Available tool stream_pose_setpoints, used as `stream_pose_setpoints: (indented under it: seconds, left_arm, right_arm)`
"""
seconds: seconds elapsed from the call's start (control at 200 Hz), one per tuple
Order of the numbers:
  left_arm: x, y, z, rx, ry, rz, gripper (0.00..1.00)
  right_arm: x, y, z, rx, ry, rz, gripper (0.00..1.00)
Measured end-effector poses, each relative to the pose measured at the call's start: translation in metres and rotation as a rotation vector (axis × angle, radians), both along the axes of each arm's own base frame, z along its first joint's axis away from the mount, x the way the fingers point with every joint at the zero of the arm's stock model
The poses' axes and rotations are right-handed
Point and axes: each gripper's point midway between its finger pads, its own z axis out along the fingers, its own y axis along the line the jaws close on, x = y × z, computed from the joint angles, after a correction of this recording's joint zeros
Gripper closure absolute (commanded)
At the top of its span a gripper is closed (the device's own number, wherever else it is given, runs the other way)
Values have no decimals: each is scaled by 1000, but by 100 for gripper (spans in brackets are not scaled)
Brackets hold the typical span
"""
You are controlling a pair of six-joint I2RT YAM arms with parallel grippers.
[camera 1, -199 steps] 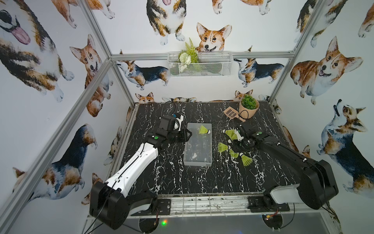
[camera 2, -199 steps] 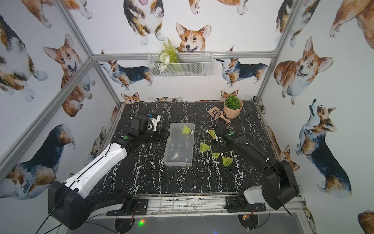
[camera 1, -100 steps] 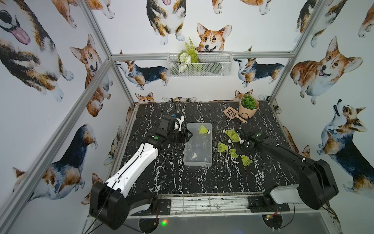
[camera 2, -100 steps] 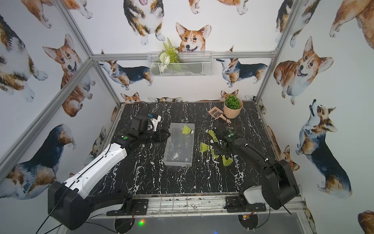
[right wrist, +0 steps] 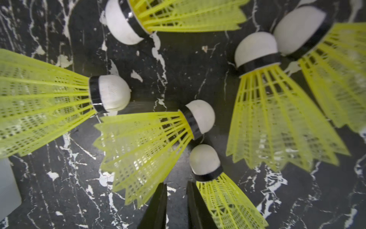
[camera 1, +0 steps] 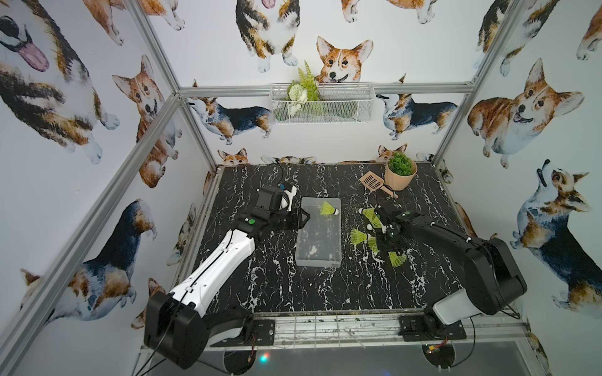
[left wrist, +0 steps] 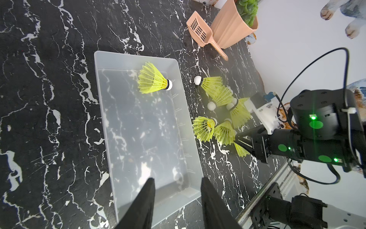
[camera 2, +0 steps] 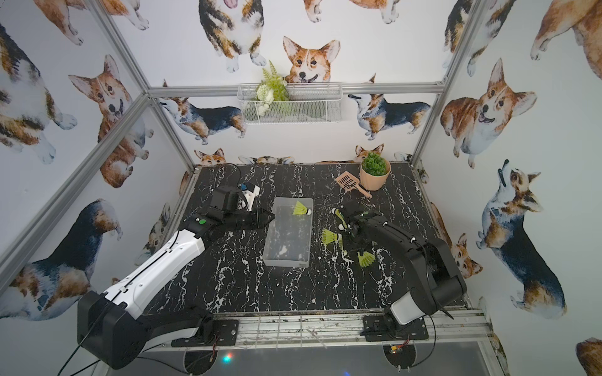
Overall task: Put the shuttlecocks into the storage box
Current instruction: Pick up the shuttlecock at the center of the board.
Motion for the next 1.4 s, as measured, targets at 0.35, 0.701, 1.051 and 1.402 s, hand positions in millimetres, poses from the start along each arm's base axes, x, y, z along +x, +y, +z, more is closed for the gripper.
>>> stream_pose_setpoints:
  seconds: [0.35,0.701,1.051,1.402]
  left_arm:
    - [0,0,0,3,-4,-4,58]
    - [-2,1,-1,10,3,-6,58]
    - [-2,1,-2,14,7,-9,58]
    - [-3,1,-3,15,9,-9,58]
  right_arm:
    - [17,33,-8,134,2,22,71]
    - [41,52,22,213,-111,94,46]
    - [27,27,25,119,-165,156,37]
    - [34,24,1,43,-90,231,37]
